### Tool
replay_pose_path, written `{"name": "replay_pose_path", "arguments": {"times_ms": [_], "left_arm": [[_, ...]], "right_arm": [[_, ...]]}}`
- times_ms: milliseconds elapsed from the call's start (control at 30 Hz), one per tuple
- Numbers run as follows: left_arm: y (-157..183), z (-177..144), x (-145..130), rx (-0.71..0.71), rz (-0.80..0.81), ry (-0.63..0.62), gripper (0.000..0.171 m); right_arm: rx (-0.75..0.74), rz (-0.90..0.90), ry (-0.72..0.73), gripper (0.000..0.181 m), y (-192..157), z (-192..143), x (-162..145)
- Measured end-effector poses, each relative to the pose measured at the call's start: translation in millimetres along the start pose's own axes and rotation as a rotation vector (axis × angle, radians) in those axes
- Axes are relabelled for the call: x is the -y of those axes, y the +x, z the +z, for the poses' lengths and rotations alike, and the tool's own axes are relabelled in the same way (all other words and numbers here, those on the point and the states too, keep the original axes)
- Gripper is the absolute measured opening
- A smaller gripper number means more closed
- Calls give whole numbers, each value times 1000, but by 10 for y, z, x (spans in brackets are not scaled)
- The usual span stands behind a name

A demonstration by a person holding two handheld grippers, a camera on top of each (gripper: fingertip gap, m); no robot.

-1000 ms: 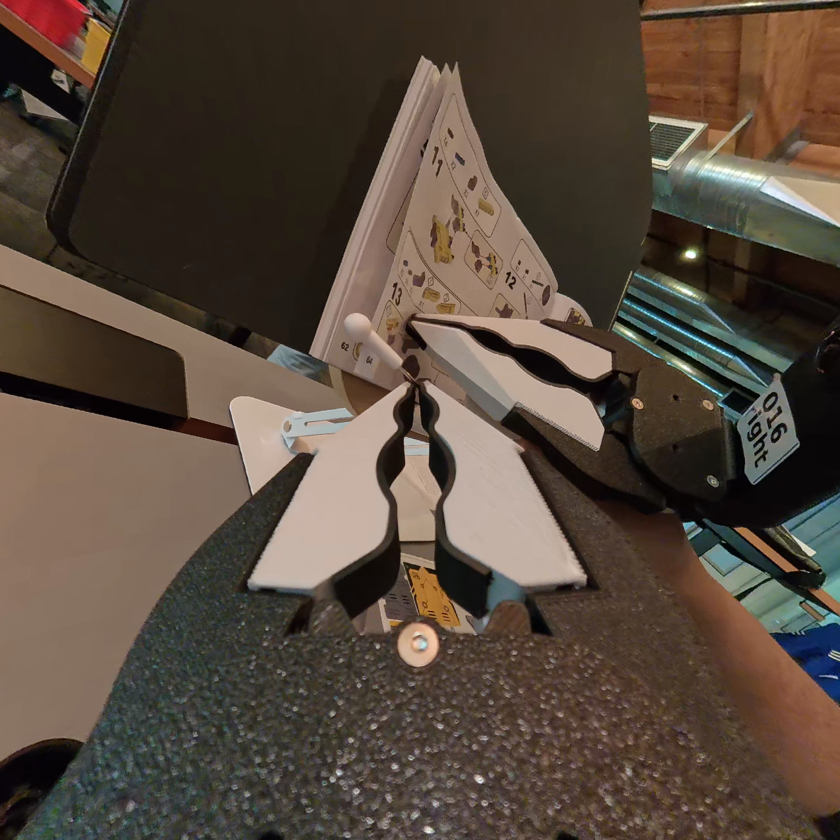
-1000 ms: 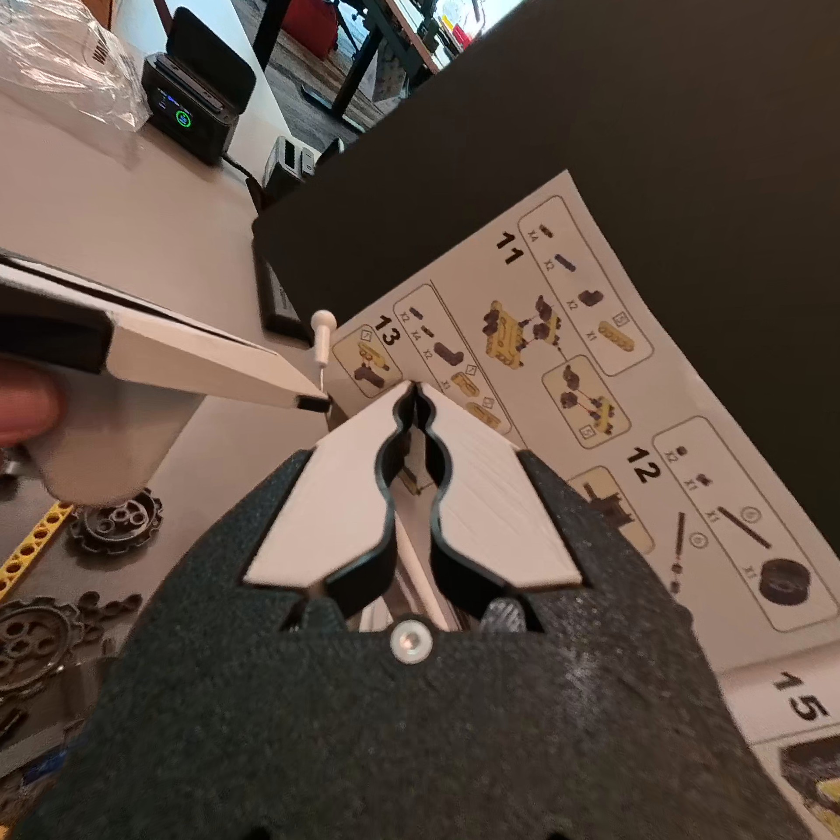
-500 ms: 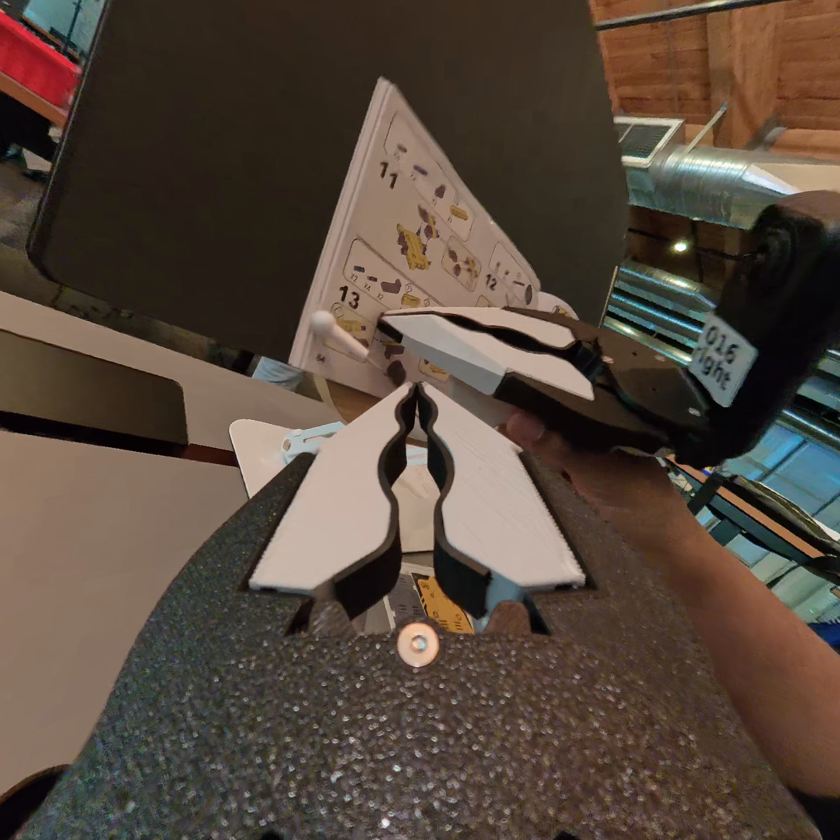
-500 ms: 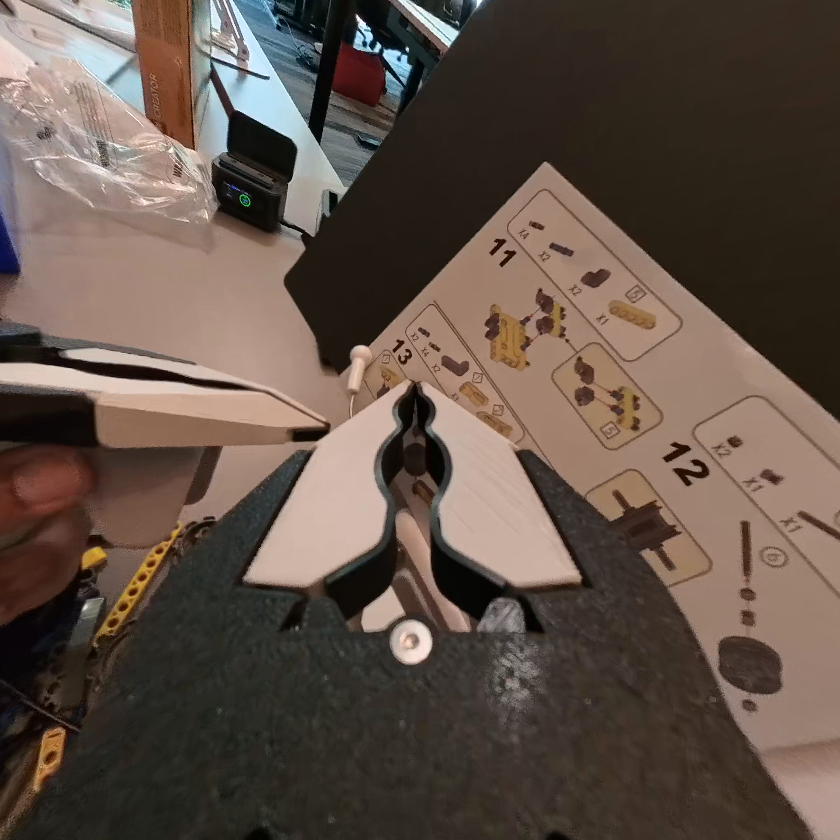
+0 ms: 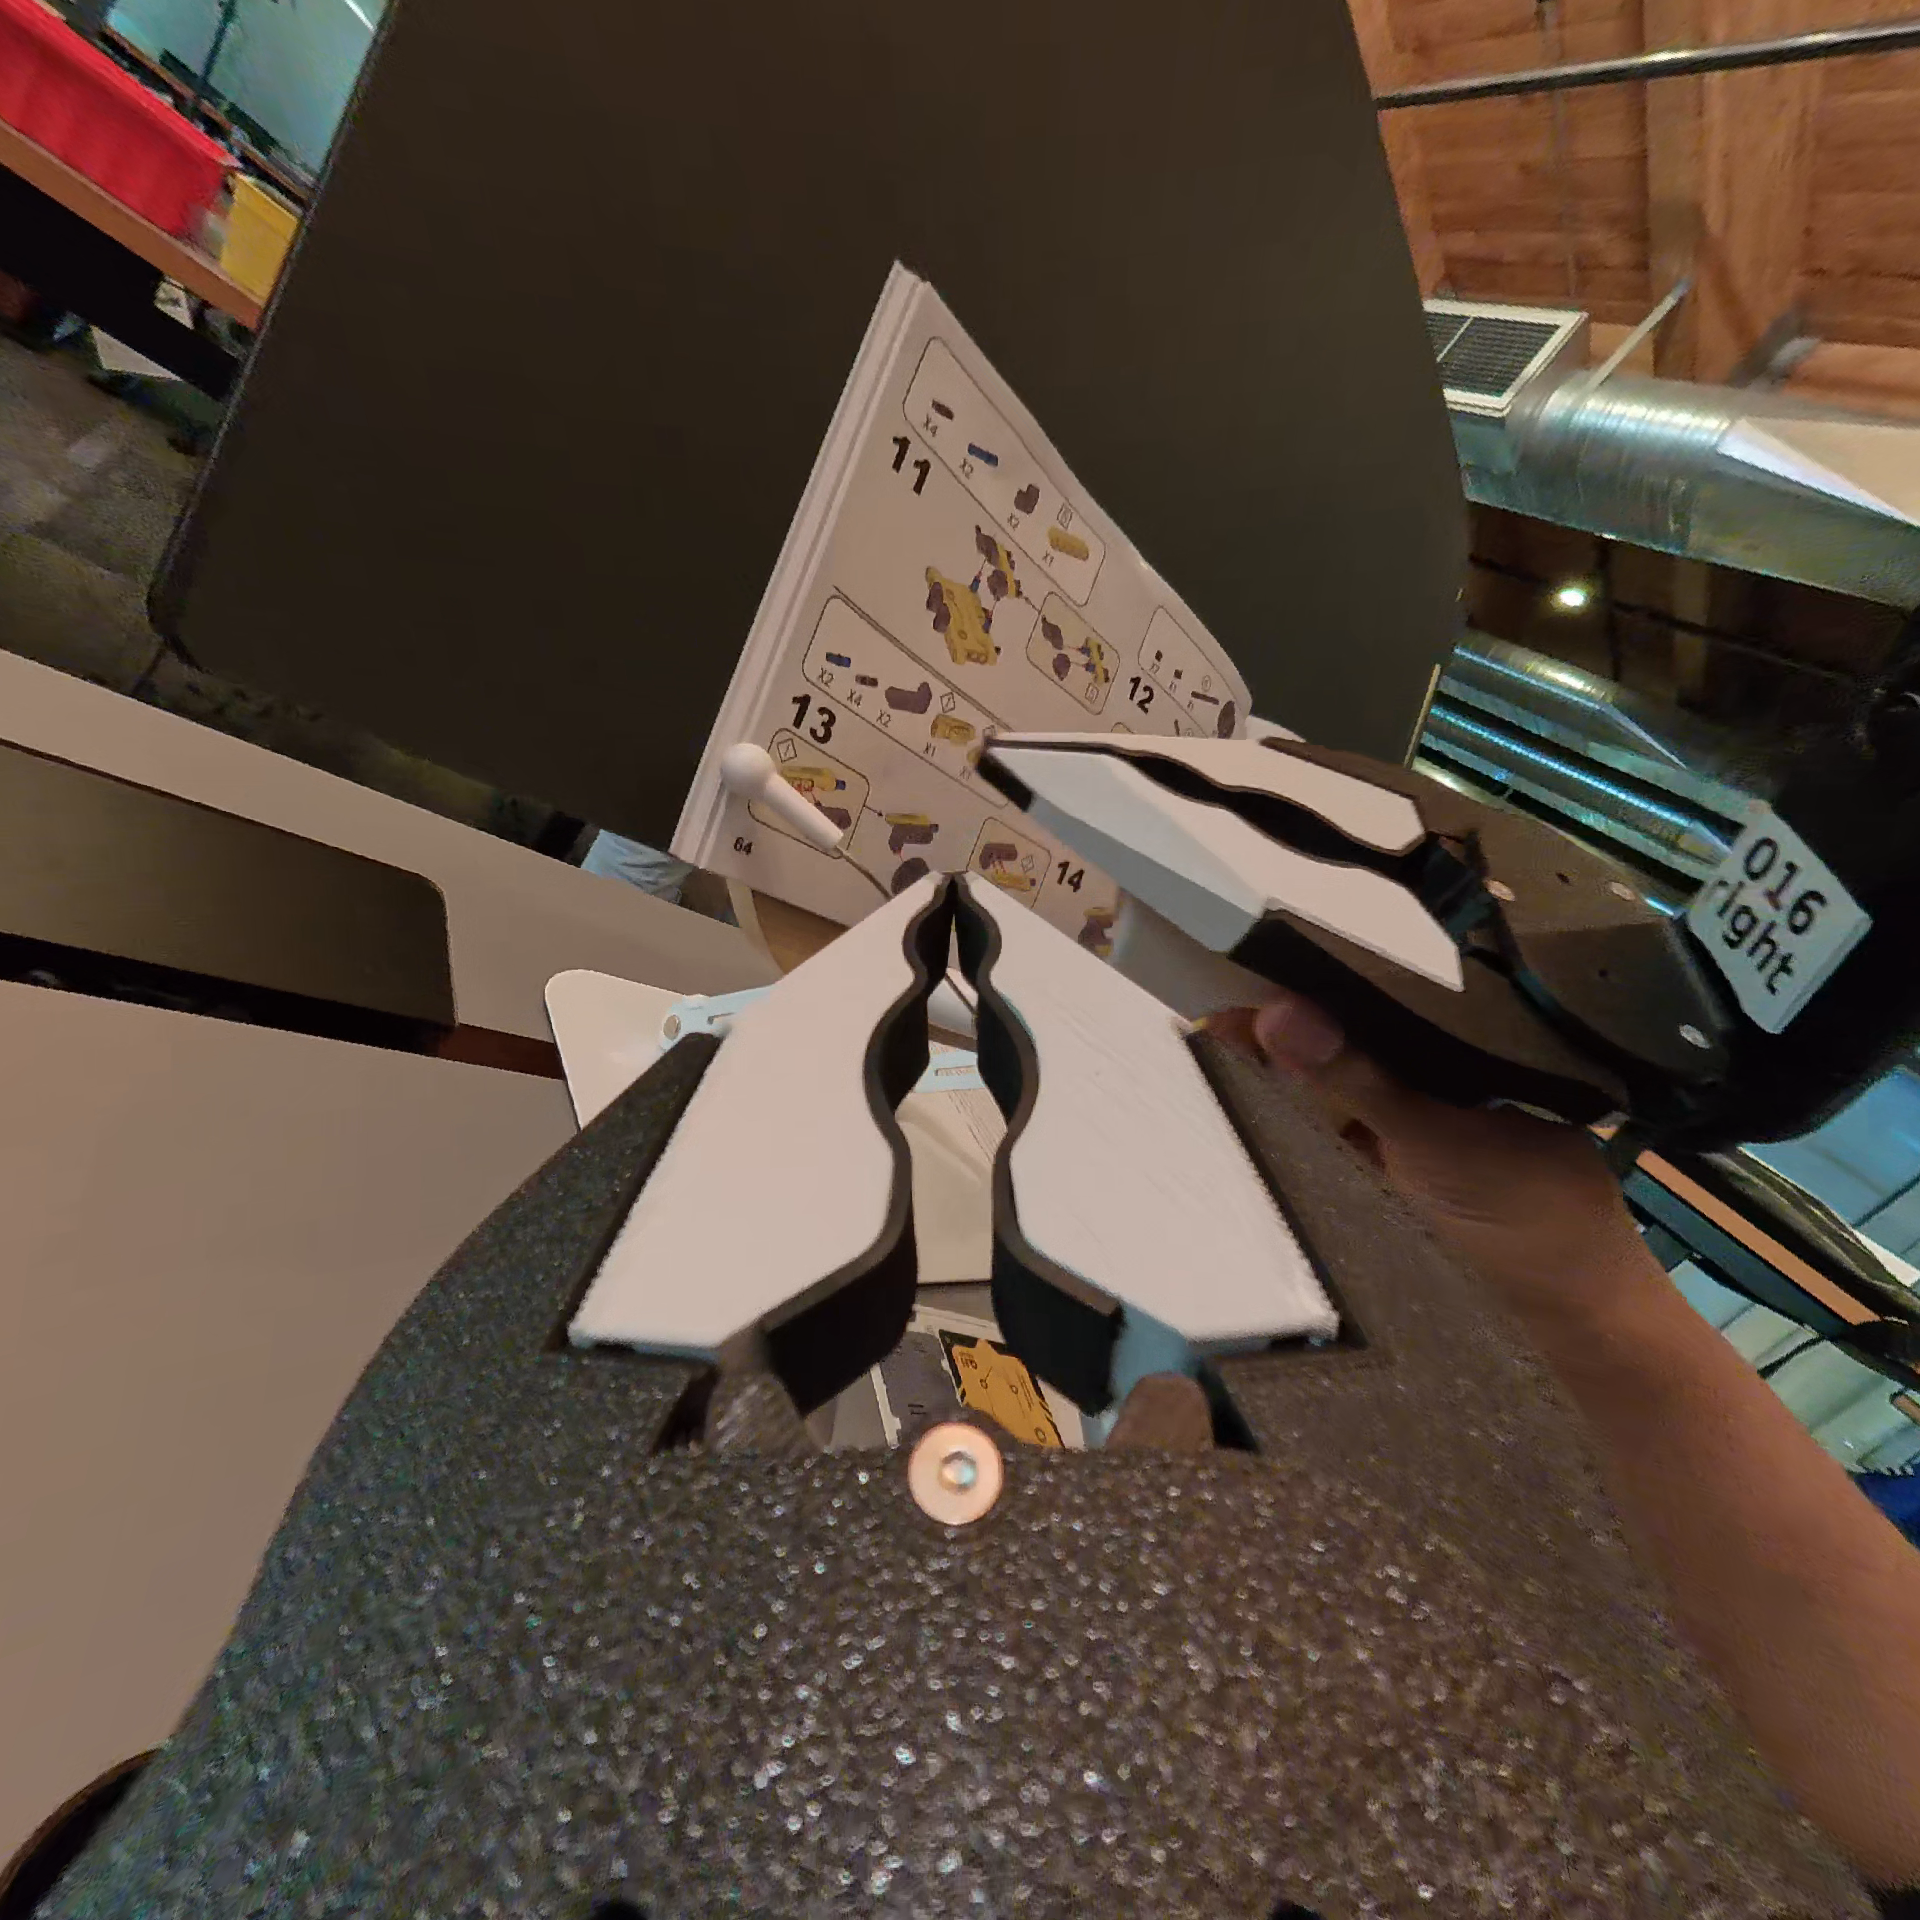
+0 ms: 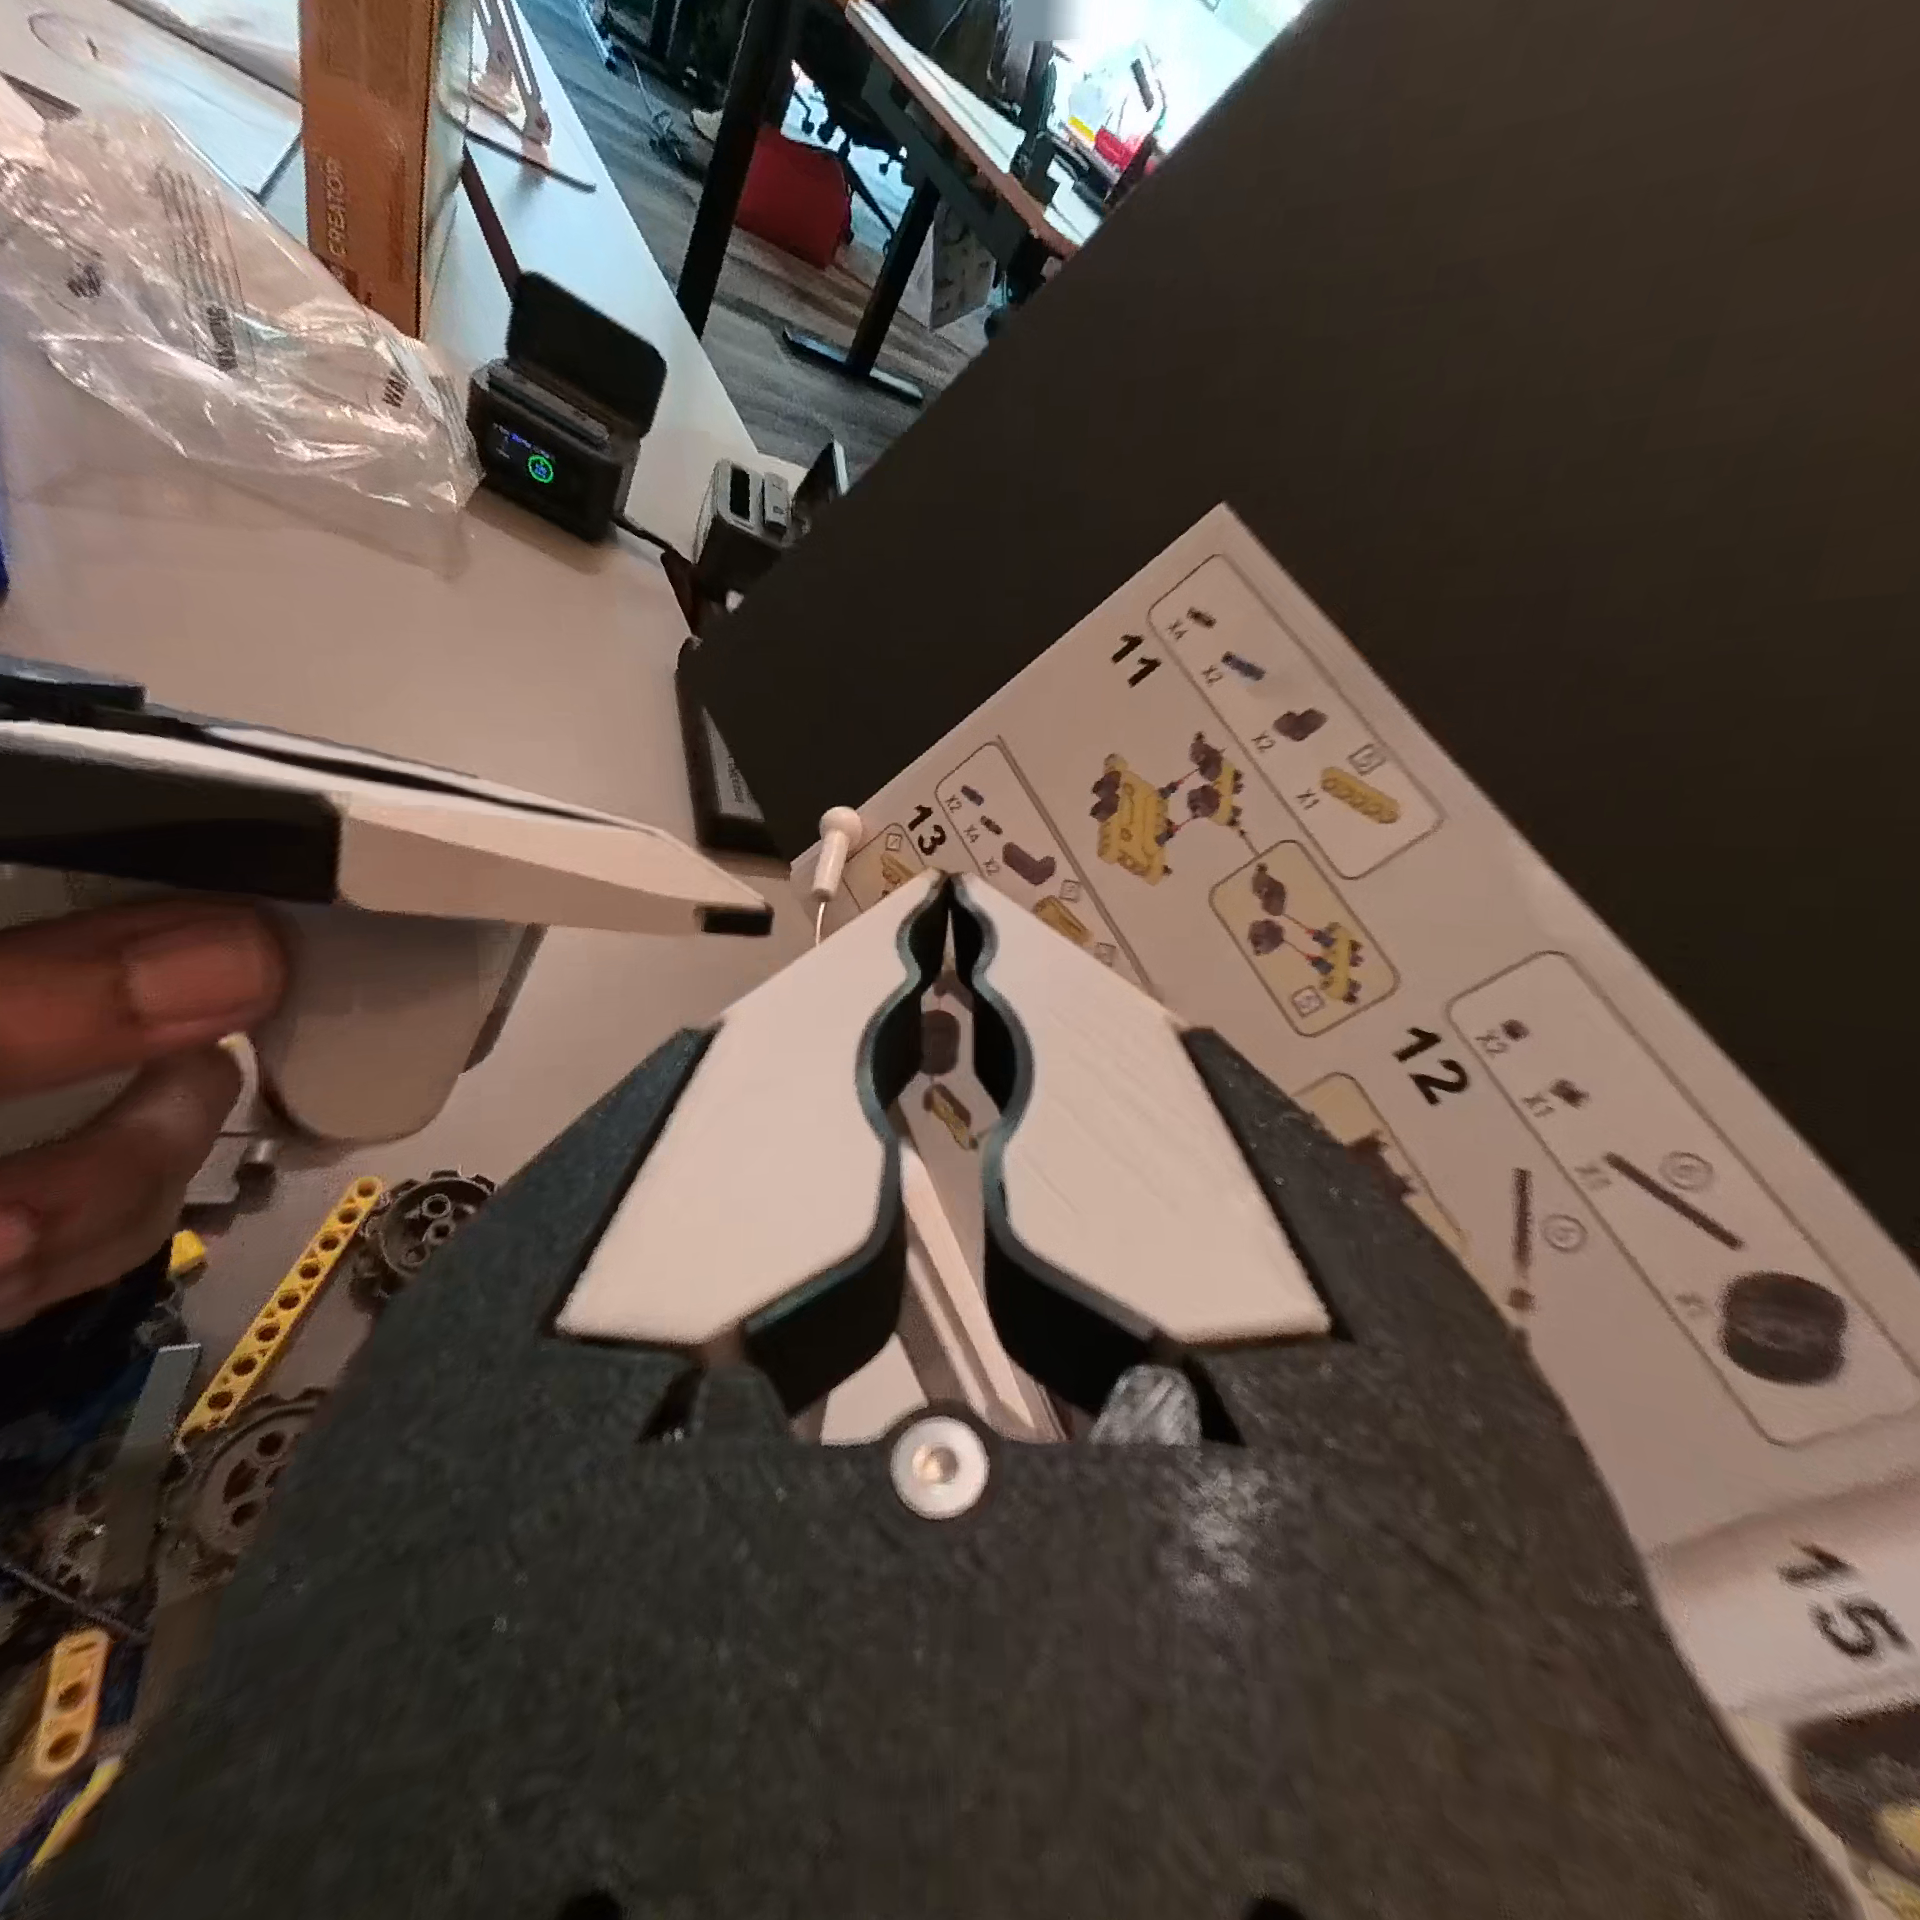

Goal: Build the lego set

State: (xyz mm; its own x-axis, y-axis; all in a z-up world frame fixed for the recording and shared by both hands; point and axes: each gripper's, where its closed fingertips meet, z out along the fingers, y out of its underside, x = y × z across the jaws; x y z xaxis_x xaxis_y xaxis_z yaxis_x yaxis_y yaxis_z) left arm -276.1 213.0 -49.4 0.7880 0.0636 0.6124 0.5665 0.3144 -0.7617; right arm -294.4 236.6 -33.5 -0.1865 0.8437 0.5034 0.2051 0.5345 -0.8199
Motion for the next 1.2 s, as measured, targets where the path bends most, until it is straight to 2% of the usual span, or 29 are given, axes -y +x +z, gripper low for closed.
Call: {"name": "replay_pose_path", "arguments": {"times_ms": [233, 367, 433, 533, 633, 733, 800, 867, 967, 1067, 1200], "left_arm": [[81, -63, 185, -5, -14, 52, 0], [267, -165, 478, -41, -30, 110, 0], [445, -230, 664, -76, 17, 125, 0], [722, -244, 700, -123, 149, -17, 0], [1033, -369, 372, -213, 234, -251, 0], [1217, -659, -125, -237, 423, -406, 0], [1375, -883, -575, -321, 527, -507, 0], [1547, -1129, -1069, -447, 547, -638, 0], [1587, -1350, -1569, -469, 515, -762, 1], [1576, -1495, -1776, -469, 487, -803, 1], [1645, -1580, -1682, -493, 486, -785, 0]], "right_arm": [[-34, -25, -5, 0, 52, -395, 88], [-31, 13, 39, 0, -50, -796, 247], [-31, 16, 59, 0, -135, -1058, 334], [-38, 42, 80, 0, -265, -1478, 411], [-26, 134, 114, 0, -466, -1874, 402], [-2, 201, 139, 0, -754, -2133, 251], [-5, 212, 143, 0, -933, -2198, 75], [-15, 235, 130, 0, -1088, -2178, -145], [17, 368, 97, 0, -1312, -2107, -449], [81, 451, -2, 0, -1511, -2099, -701], [95, 433, -3, 0, -1601, -2246, -743]]}}
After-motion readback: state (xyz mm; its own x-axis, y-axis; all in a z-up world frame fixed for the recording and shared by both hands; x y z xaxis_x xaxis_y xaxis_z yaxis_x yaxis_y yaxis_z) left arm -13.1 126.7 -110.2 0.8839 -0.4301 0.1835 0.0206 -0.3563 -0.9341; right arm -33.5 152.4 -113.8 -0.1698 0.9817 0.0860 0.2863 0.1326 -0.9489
